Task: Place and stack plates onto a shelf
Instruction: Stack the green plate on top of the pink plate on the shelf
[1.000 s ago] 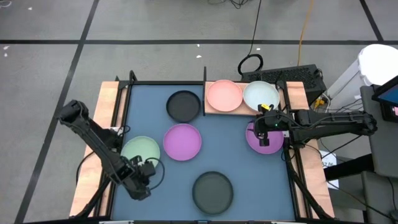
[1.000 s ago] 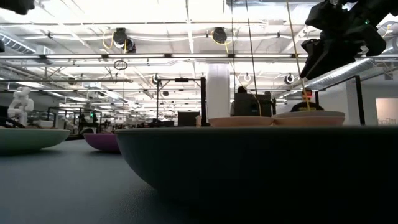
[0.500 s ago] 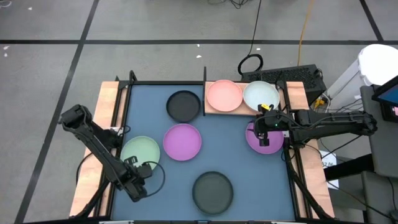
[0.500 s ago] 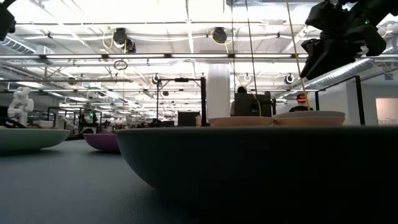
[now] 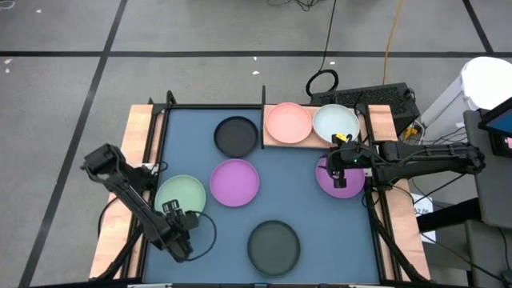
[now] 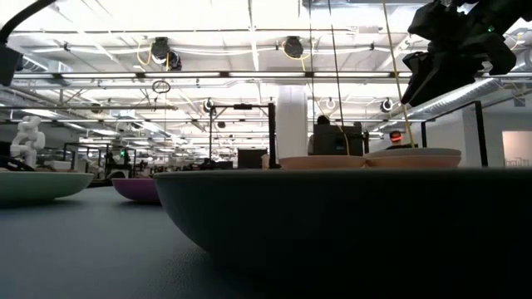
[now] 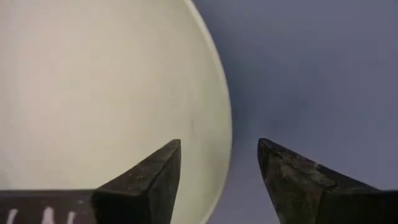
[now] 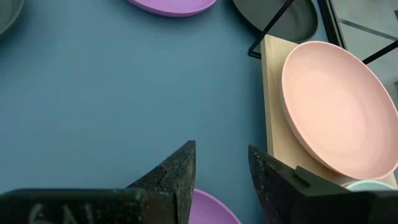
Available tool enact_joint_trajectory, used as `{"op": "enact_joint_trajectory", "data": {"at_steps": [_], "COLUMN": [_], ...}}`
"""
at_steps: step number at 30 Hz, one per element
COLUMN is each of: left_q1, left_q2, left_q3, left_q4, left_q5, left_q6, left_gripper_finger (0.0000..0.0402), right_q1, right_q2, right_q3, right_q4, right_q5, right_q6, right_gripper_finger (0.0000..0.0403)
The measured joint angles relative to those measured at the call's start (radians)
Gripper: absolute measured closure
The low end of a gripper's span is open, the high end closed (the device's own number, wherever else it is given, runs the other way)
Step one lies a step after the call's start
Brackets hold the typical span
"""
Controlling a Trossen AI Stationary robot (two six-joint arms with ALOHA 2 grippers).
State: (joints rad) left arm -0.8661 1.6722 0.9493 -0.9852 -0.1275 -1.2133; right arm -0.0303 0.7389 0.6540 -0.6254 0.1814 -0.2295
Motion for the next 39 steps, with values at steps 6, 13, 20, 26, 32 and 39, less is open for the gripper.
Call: {"op": "enact_joint_trajectory", "data": {"at_steps": [6,13,20,26,32,39], "left_q1": [0.000,0.001,0.001,0.008,0.035,0.090], "left_q2": [0.018,0.018,0.017,0.014,0.017,0.017], "left_q3": [0.000,0.000,0.000,0.002,0.031,0.117], "left_q4": [0.009,0.016,0.034,0.036,0.010,-0.065], "left_q5": [-0.002,-0.004,-0.006,-0.009,-0.005,-0.002], "left_q6": [0.005,0.030,0.090,0.123,0.183,0.253], "left_gripper_finger": [0.0222,0.0299,0.0353,0.0391,0.0392,0.0392], "right_q1": [0.000,0.000,0.000,0.000,0.000,0.000], "right_q2": [0.000,0.000,0.000,0.000,0.000,0.000], "right_q3": [0.000,0.000,0.000,0.000,0.000,0.000], "right_q4": [0.000,0.000,0.000,0.000,0.000,0.000], "right_q5": [0.000,0.000,0.000,0.000,-0.001,-0.003], "right_q6": [0.000,0.000,0.000,0.000,0.004,0.008], "right_gripper_finger": [0.0273,0.0273,0.0273,0.0273,0.0273,0.0273]}}
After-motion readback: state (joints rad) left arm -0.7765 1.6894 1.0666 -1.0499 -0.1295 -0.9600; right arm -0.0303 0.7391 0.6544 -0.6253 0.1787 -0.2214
